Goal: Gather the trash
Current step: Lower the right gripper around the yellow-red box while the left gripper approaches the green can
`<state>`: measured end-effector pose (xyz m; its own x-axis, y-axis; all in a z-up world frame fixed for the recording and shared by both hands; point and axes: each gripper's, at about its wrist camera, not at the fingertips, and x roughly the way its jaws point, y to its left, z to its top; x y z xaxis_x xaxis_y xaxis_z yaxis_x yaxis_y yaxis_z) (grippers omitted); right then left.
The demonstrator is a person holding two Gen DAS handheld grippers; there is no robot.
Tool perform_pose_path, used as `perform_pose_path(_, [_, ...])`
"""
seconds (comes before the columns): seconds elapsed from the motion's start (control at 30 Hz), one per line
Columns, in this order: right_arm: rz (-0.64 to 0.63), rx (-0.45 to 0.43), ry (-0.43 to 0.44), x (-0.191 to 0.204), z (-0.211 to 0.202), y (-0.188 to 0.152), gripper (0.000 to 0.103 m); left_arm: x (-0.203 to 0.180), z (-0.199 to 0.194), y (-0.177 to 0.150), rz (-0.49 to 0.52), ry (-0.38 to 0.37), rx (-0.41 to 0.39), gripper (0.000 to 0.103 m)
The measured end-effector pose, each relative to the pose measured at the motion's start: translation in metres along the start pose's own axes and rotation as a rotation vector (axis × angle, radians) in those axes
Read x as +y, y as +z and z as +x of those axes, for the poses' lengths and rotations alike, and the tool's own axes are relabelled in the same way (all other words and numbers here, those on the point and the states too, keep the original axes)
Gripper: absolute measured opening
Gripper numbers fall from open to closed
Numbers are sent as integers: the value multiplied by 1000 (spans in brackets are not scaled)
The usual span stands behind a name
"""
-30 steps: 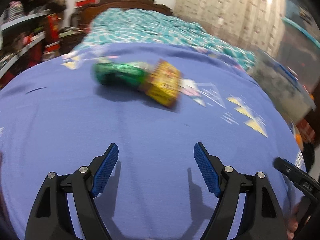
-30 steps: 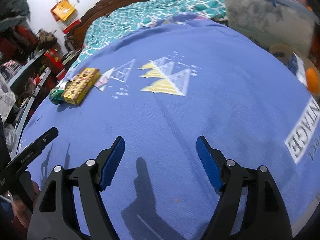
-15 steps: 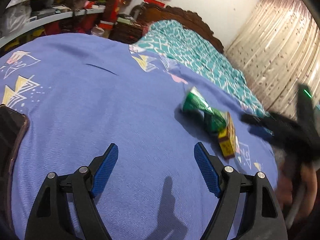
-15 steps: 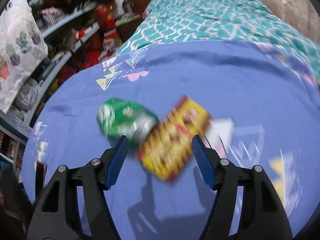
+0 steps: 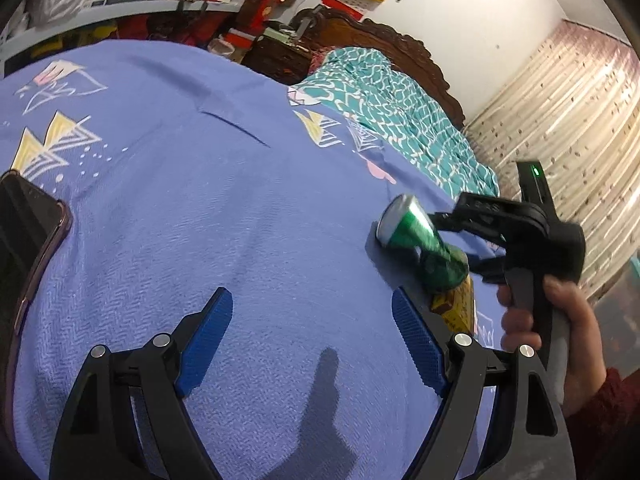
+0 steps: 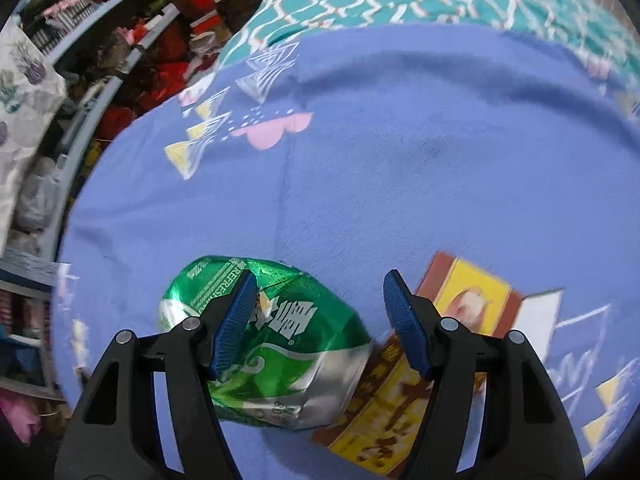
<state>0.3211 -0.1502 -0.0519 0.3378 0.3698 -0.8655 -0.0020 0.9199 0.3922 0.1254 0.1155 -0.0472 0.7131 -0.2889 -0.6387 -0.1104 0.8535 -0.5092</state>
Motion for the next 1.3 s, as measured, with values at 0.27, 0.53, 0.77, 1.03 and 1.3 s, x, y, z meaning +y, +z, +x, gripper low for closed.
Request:
perform_pose_path(0.27, [-23, 137, 353, 10, -14, -71, 68, 2, -7, -2, -17, 11, -21, 78])
perform_pose_path(0.53, [45, -179, 339, -38, -90, -109, 71, 5, -9, -2, -26, 6, -19, 80])
perform_pose_path(0.77, [33, -201, 239, -37, -91, -112, 71, 0, -5, -1, -12, 24, -31, 80])
perform_pose_path(1.03, [145, -288, 4, -66, -78, -96, 88, -8, -6, -2, 18, 39, -43, 80])
perform_pose_path(1.3, [138, -229, -103, -52, -37, -76, 92, -8, -4, -2, 9, 30, -35, 80])
